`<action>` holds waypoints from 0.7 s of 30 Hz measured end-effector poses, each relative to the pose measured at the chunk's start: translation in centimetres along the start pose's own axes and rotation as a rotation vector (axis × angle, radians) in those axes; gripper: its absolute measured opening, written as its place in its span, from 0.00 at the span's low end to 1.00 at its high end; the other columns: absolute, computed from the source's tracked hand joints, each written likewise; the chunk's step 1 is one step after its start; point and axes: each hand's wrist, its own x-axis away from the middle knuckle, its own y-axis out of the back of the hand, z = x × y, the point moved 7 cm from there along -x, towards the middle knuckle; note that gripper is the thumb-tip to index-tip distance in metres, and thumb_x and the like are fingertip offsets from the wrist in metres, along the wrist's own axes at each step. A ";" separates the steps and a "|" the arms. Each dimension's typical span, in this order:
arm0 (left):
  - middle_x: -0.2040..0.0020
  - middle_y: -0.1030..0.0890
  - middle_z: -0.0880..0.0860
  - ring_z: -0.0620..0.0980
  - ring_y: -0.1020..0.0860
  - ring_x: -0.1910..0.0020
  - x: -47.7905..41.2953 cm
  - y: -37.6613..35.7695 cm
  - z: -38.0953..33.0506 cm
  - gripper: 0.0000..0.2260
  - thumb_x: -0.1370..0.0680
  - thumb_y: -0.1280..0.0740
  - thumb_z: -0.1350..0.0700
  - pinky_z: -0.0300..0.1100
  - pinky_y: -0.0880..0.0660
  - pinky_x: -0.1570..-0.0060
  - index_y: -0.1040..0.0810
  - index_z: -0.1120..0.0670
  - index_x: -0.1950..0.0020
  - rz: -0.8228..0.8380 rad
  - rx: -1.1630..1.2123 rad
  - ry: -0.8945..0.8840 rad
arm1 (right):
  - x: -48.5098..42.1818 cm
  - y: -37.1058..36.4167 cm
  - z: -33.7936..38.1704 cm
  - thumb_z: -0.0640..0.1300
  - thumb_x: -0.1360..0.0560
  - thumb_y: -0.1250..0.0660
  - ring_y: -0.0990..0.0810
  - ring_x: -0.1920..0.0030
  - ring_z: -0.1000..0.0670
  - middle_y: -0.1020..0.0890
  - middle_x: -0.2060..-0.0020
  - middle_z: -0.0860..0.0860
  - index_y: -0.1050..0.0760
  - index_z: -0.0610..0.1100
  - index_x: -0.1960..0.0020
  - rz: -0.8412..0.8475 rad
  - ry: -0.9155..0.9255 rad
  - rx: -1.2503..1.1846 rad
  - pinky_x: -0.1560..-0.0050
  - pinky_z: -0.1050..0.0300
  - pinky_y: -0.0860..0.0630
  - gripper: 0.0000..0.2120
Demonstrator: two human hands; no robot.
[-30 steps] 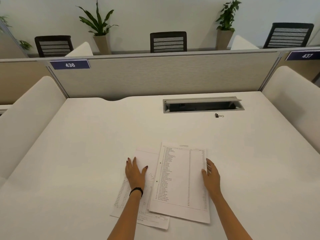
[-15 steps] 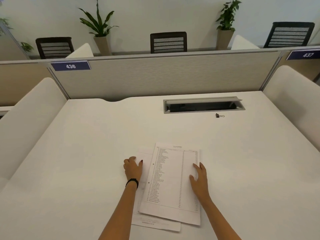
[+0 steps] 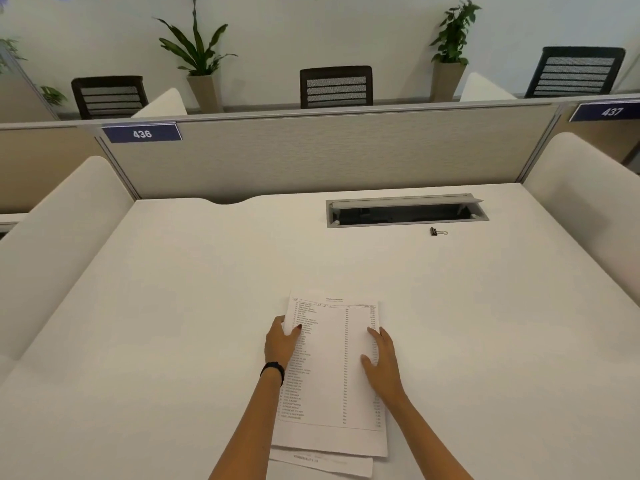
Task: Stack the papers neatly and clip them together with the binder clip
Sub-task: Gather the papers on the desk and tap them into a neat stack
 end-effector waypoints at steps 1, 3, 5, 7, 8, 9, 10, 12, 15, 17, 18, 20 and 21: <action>0.52 0.23 0.51 0.49 0.24 0.58 0.2 0.0 -0.1 0.14 0.24 0.34 0.54 0.37 0.29 0.65 0.29 0.56 0.41 -0.009 0.002 -0.010 | 0.0 0.0 0.1 0.33 0.26 0.38 0.43 0.27 0.48 0.42 0.27 0.44 0.39 0.43 0.30 0.011 -0.001 0.001 0.34 0.64 0.47 0.26; 0.50 0.22 0.53 0.50 0.23 0.57 0.4 0.0 -0.1 0.11 0.24 0.34 0.56 0.42 0.25 0.61 0.29 0.55 0.44 -0.030 0.025 -0.028 | 0.1 0.1 0.3 0.33 0.26 0.38 0.43 0.27 0.48 0.41 0.27 0.45 0.40 0.43 0.29 0.023 0.001 0.005 0.34 0.65 0.47 0.27; 0.47 0.20 0.56 0.52 0.21 0.55 0.5 0.1 -0.3 0.09 0.24 0.34 0.57 0.48 0.22 0.54 0.28 0.53 0.45 -0.026 0.071 -0.044 | 0.0 0.4 0.5 0.33 0.26 0.38 0.42 0.27 0.48 0.39 0.28 0.45 0.40 0.43 0.29 0.010 0.007 0.000 0.33 0.64 0.47 0.26; 0.45 0.20 0.57 0.54 0.20 0.52 0.5 0.2 -0.8 0.09 0.24 0.33 0.57 0.49 0.21 0.52 0.28 0.52 0.45 -0.002 0.119 -0.071 | -0.1 1.0 0.6 0.33 0.26 0.38 0.39 0.29 0.47 0.37 0.29 0.45 0.40 0.42 0.29 -0.025 0.004 -0.028 0.32 0.61 0.44 0.27; 0.45 0.20 0.57 0.53 0.20 0.51 0.6 0.3 -1.3 0.09 0.24 0.34 0.57 0.46 0.20 0.54 0.28 0.52 0.45 0.011 0.147 -0.093 | -0.2 1.3 0.5 0.33 0.26 0.38 0.38 0.29 0.47 0.36 0.29 0.45 0.41 0.42 0.29 -0.047 -0.009 -0.063 0.31 0.59 0.42 0.27; 0.45 0.20 0.56 0.52 0.20 0.52 0.8 0.3 -2.0 0.09 0.24 0.34 0.57 0.42 0.20 0.57 0.28 0.52 0.44 0.023 0.174 -0.120 | -0.3 1.6 0.5 0.33 0.26 0.38 0.37 0.30 0.47 0.36 0.29 0.45 0.42 0.43 0.29 -0.069 -0.028 -0.112 0.30 0.56 0.40 0.28; 0.46 0.20 0.56 0.51 0.19 0.52 1.1 0.4 -2.7 0.09 0.24 0.34 0.57 0.37 0.20 0.61 0.28 0.53 0.44 0.035 0.196 -0.145 | -0.4 1.9 0.5 0.34 0.25 0.38 0.36 0.30 0.47 0.35 0.29 0.46 0.43 0.43 0.28 -0.086 -0.044 -0.173 0.30 0.53 0.38 0.28; 0.46 0.20 0.55 0.50 0.19 0.53 1.5 0.6 -4.1 0.10 0.23 0.34 0.57 0.33 0.21 0.65 0.28 0.53 0.43 0.056 0.230 -0.193 | -0.6 2.5 0.6 0.36 0.25 0.37 0.32 0.32 0.46 0.33 0.31 0.46 0.44 0.45 0.27 -0.113 -0.082 -0.293 0.34 0.50 0.33 0.29; 0.47 0.19 0.53 0.50 0.18 0.53 2.2 0.9 -6.1 0.11 0.23 0.34 0.55 0.34 0.21 0.64 0.29 0.53 0.42 0.067 0.280 -0.235 | -1.0 3.2 1.2 0.39 0.25 0.35 0.24 0.43 0.48 0.26 0.39 0.46 0.42 0.47 0.29 -0.094 -0.161 -0.453 0.47 0.56 0.23 0.28; 0.48 0.19 0.53 0.50 0.18 0.54 2.5 1.3 -7.4 0.11 0.23 0.35 0.55 0.34 0.21 0.65 0.29 0.52 0.41 0.045 0.309 -0.257 | -1.4 3.7 2.3 0.40 0.26 0.34 0.21 0.47 0.50 0.22 0.42 0.46 0.35 0.46 0.33 -0.064 -0.142 -0.502 0.57 0.63 0.21 0.22; 0.48 0.19 0.53 0.50 0.18 0.54 2.6 1.5 -8.0 0.12 0.23 0.35 0.55 0.35 0.21 0.65 0.29 0.52 0.41 0.028 0.317 -0.271 | -1.6 4.1 3.0 0.40 0.26 0.34 0.20 0.49 0.51 0.21 0.43 0.45 0.32 0.45 0.36 -0.064 -0.122 -0.508 0.60 0.65 0.21 0.19; 0.47 0.20 0.53 0.50 0.18 0.54 2.8 2.1 -9.4 0.13 0.23 0.35 0.54 0.34 0.20 0.65 0.29 0.54 0.40 -0.015 0.322 -0.307 | -2.0 5.1 4.4 0.38 0.26 0.34 0.19 0.51 0.51 0.19 0.46 0.45 0.27 0.44 0.42 -0.088 -0.088 -0.543 0.61 0.65 0.20 0.13; 0.46 0.20 0.52 0.49 0.18 0.54 2.9 2.5 -10.1 0.13 0.23 0.35 0.54 0.34 0.20 0.64 0.29 0.54 0.40 -0.040 0.329 -0.326 | -2.2 5.6 5.3 0.37 0.26 0.34 0.18 0.51 0.50 0.18 0.48 0.45 0.26 0.44 0.45 -0.106 -0.065 -0.562 0.61 0.64 0.20 0.11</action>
